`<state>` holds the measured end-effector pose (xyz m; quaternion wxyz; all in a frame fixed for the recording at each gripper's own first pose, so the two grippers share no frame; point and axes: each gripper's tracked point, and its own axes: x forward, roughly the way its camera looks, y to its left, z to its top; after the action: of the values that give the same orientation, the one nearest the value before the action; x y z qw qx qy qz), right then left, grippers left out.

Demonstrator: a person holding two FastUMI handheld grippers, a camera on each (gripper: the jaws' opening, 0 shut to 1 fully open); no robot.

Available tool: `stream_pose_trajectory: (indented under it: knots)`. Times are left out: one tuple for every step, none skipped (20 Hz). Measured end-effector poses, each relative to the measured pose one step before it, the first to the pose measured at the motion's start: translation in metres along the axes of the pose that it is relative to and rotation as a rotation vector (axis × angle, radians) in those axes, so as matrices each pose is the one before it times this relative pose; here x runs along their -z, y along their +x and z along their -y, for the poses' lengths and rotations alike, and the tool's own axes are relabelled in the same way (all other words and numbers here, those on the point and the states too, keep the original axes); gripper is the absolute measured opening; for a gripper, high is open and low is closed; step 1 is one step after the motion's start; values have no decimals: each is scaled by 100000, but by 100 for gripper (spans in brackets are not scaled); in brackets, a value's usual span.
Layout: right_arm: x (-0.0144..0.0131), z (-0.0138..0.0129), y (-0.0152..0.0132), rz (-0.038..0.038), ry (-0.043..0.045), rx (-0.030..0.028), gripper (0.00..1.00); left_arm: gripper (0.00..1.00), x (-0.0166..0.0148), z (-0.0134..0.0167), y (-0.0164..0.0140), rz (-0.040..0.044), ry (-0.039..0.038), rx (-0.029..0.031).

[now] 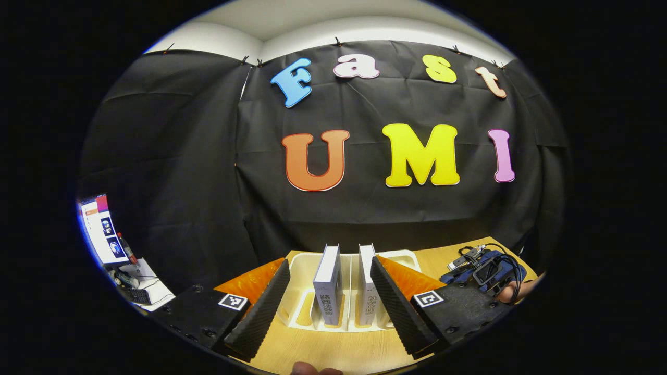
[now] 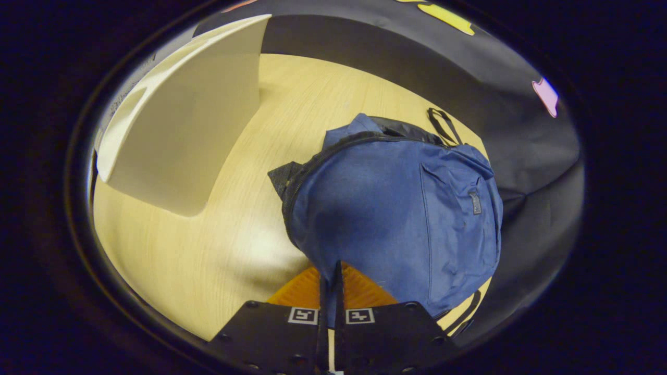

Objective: Open the schoolbag, grab two books from the bookshelf and put them into the schoolbag.

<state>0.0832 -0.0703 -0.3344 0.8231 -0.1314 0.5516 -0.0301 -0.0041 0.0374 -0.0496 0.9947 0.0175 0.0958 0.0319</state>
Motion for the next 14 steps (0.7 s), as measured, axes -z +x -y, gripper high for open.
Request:
stream_pose_trajectory:
  knots:
    - [-294, 193, -658, 955, 1070, -1877, 0, 99, 198, 191, 127, -974, -787, 360]
    - [-167, 302, -711, 974, 1057, -1681, 0, 99, 226, 204, 206, -1035, -632, 551]
    - [-393, 342, -738, 1708, 1352, -1527, 0, 99, 270, 224, 292, -1174, -462, 390]
    - [-161, 320, -811, 1486, 1156, -1298, 0, 99, 233, 93, 281, -1484, -41, 360]
    - [-303, 493, -974, 1471, 870, -915, 0, 99, 423, 261, 54, -1748, 184, 1028]
    - [-365, 549, -966, 2035, 693, -440, 0, 99, 137, 369, 231, -997, 54, 1247]
    - [-404, 603, -942, 1674, 436, -223, 0, 99, -188, 307, 208, -720, -21, 1224]
    - [-321, 616, -947, 1858, 436, 146, 0, 99, -207, 283, 238, -331, -114, 757]
    - [-426, 708, -1071, 1521, -86, 365, 0, 99, -89, 225, 356, -359, -68, 1018]
    - [-306, 686, -773, 1421, 165, 352, 0, 99, -271, 111, 299, -338, 240, 985]
    - [-445, 758, -806, 1207, -75, 296, 0, 99, -188, -10, 391, -427, 500, 526]
    - [-433, 807, -705, 1170, 84, 199, 0, 99, -198, -38, 476, -797, 495, 747]
    - [-622, 919, -809, 1396, 86, 443, 0, 99, -95, -61, 598, -1486, 527, 641]
    - [-382, 999, -583, 1189, -436, 750, 0, 99, -72, -37, 701, -2839, 507, 645]
